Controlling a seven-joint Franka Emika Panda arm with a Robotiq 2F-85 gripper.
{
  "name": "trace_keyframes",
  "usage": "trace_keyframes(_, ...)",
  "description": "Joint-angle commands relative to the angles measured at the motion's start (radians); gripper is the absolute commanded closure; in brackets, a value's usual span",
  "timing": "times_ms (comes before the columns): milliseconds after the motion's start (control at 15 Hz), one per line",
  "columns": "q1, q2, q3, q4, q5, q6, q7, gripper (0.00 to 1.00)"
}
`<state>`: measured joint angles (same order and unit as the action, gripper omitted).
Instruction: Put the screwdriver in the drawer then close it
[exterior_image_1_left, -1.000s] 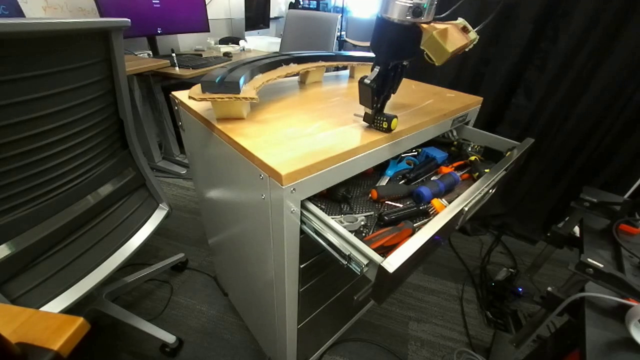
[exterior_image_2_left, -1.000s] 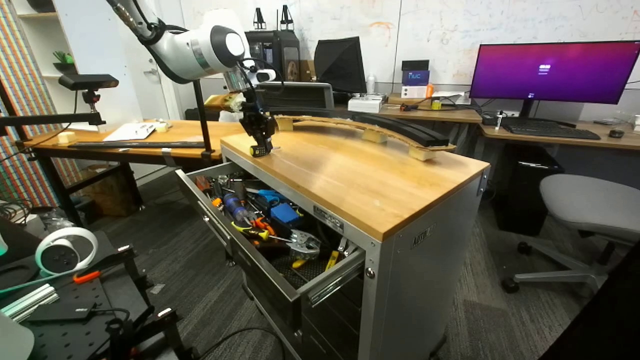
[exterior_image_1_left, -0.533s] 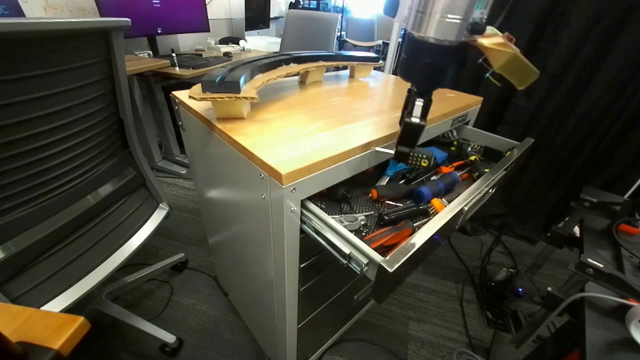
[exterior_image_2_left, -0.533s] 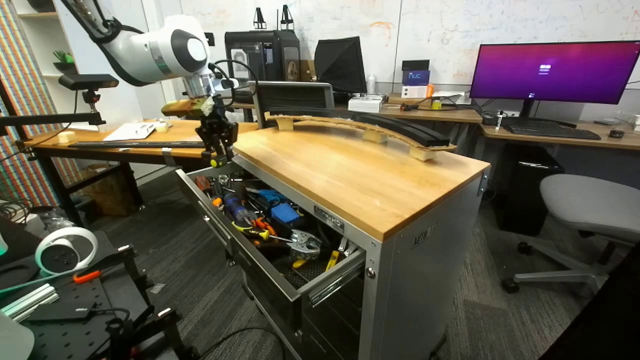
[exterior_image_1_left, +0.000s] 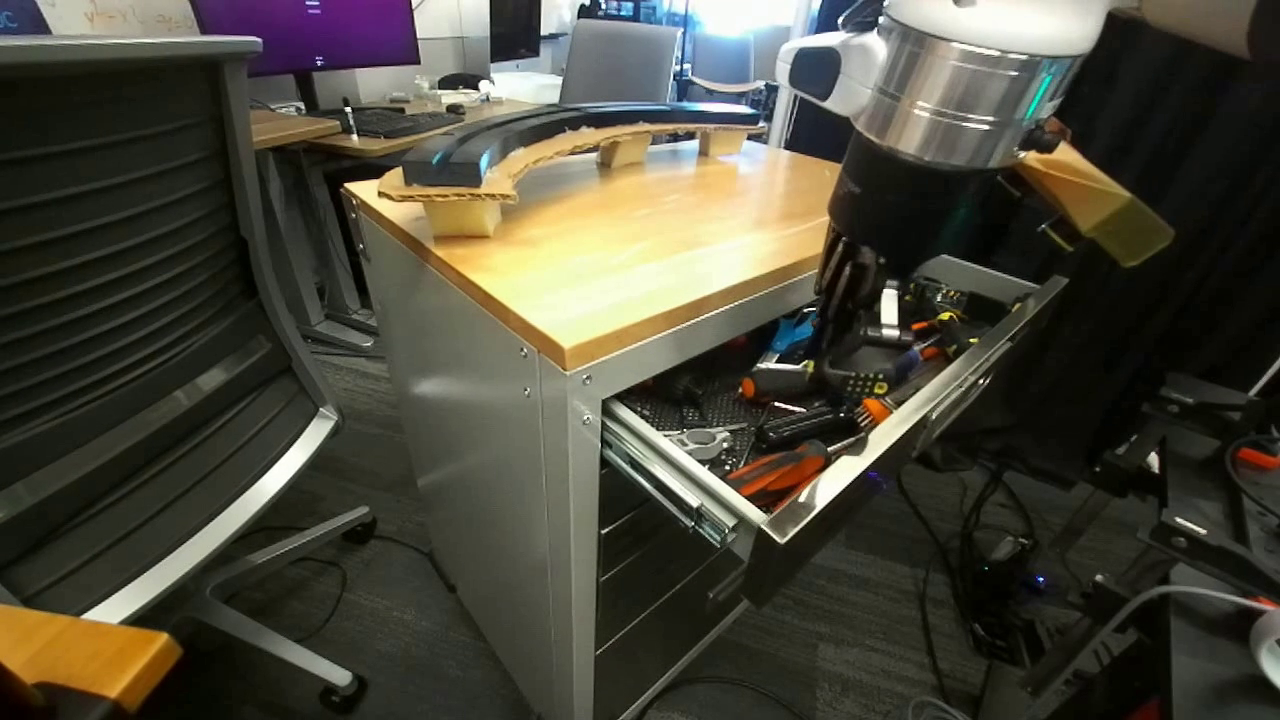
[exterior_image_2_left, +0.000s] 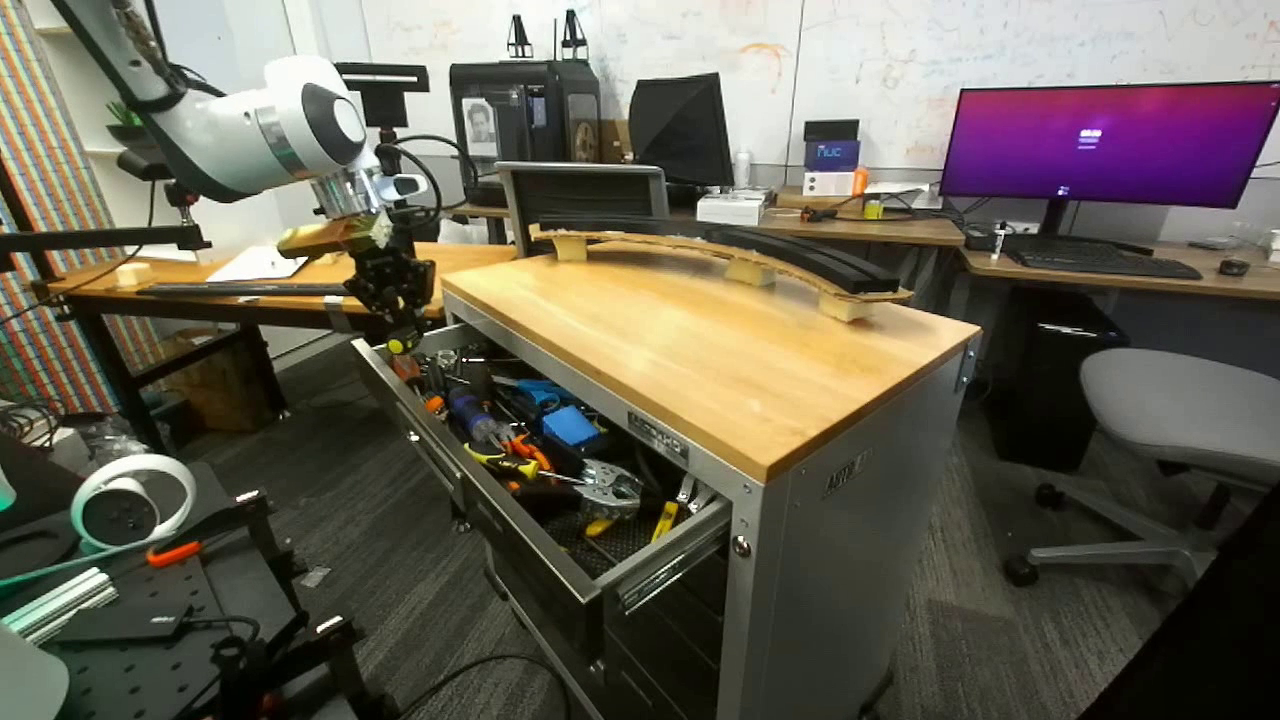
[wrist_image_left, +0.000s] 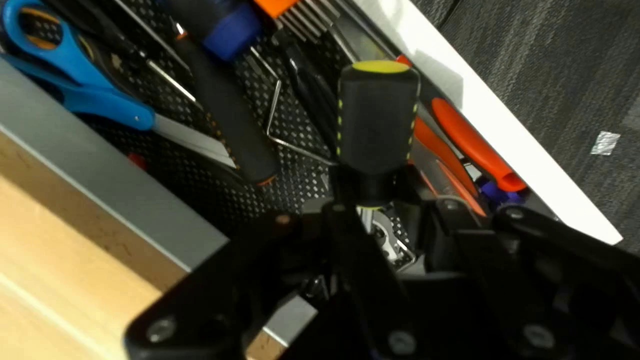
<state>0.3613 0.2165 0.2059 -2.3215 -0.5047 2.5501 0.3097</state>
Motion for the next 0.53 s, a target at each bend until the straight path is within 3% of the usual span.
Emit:
trace_keyframes(0,0.052,0.0,-0.056,0.009,-0.219,0.094,0.179,0.84)
trace_keyframes(67,0.058,0.008,-0.065,0.02,-0.282,0.104,0.233,0.84)
trace_keyframes(133,0.063,0.017,-0.078,0.03,-0.347,0.122,0.304,0.48)
trace_keyframes(267,0.062,0.025,-0.085,0.038,-0.412,0.106,0.363,0.42)
trace_keyframes(467,0.054,0.018,-0.092,0.029,-0.454,0.066,0.399,0.17)
